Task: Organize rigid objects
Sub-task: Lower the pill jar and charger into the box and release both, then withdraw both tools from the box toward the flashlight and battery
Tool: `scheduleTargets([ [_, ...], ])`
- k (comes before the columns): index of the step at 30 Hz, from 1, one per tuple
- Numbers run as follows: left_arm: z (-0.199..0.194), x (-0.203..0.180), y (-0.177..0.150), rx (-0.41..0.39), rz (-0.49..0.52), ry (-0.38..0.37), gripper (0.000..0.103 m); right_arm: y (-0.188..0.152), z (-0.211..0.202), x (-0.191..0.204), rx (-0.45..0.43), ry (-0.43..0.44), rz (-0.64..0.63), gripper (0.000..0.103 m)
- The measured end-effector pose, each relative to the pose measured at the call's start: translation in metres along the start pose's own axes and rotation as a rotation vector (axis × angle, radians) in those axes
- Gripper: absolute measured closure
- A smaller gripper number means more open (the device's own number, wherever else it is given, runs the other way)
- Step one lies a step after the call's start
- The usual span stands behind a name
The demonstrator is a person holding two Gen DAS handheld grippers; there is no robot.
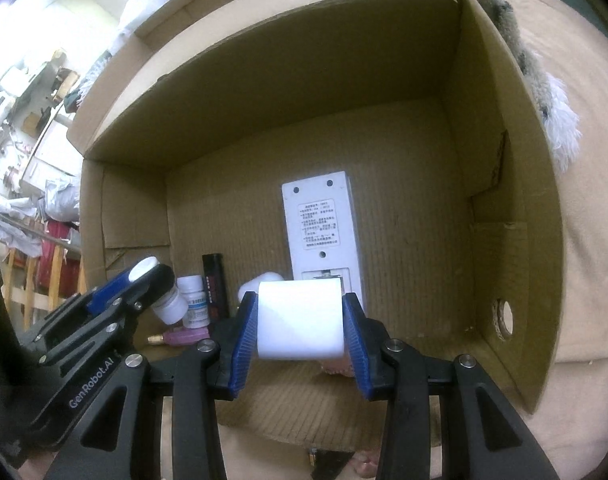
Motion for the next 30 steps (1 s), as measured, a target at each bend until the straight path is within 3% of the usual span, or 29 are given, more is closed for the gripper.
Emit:
scheduleTargets([
  [7, 0.001, -0.005, -0.003, 0.007, 0.033, 0.030, 0.077, 0.003, -0.002, -0.005, -0.007, 0.017, 0.018, 0.058],
  [8, 0.000, -0.005, -0.003, 0.006, 0.034, 0.033, 0.074, 0.004, -0.004, -0.006, -0.015, 0.018, 0.017, 0.055],
  [11, -0.003, -0.005, -0.002, -0.003, 0.024, 0.047, 0.045, 0.008, -0.012, -0.006, -0.049, 0.026, 0.014, 0.038],
  [12, -0.005, -0.004, -0.001, -0.014, 0.016, 0.048, 0.040, 0.009, -0.015, -0.004, -0.060, 0.034, 0.010, 0.036],
  [15, -0.011, -0.004, 0.002, -0.034, 0.012, 0.055, 0.037, 0.013, -0.021, -0.001, -0.087, 0.049, 0.001, 0.020],
  [17, -0.013, -0.005, 0.003, -0.040, 0.016, 0.059, 0.037, 0.015, -0.024, -0.001, -0.103, 0.041, 0.002, 0.002],
  [21, -0.017, -0.002, 0.006, -0.050, 0.016, 0.070, 0.037, 0.018, -0.031, 0.002, -0.140, 0.057, -0.006, 0.000],
  [28, -0.032, 0.000, -0.001, -0.082, 0.019, 0.069, 0.037, 0.021, -0.043, 0.006, -0.197, -0.049, -0.069, 0.000],
  [30, -0.039, 0.003, -0.004, -0.094, 0.025, 0.069, 0.037, 0.019, -0.048, 0.005, -0.201, -0.036, -0.056, 0.000],
])
Point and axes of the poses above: each gripper's, at about its wrist camera, not at the fingertips, and z roughly the way its jaws point, x to its left, y to its top, the point moved 4 cm from there along z, roughly the way its jaws point, and after that the axes turned 11 degrees about y, right-handed, at the moved point
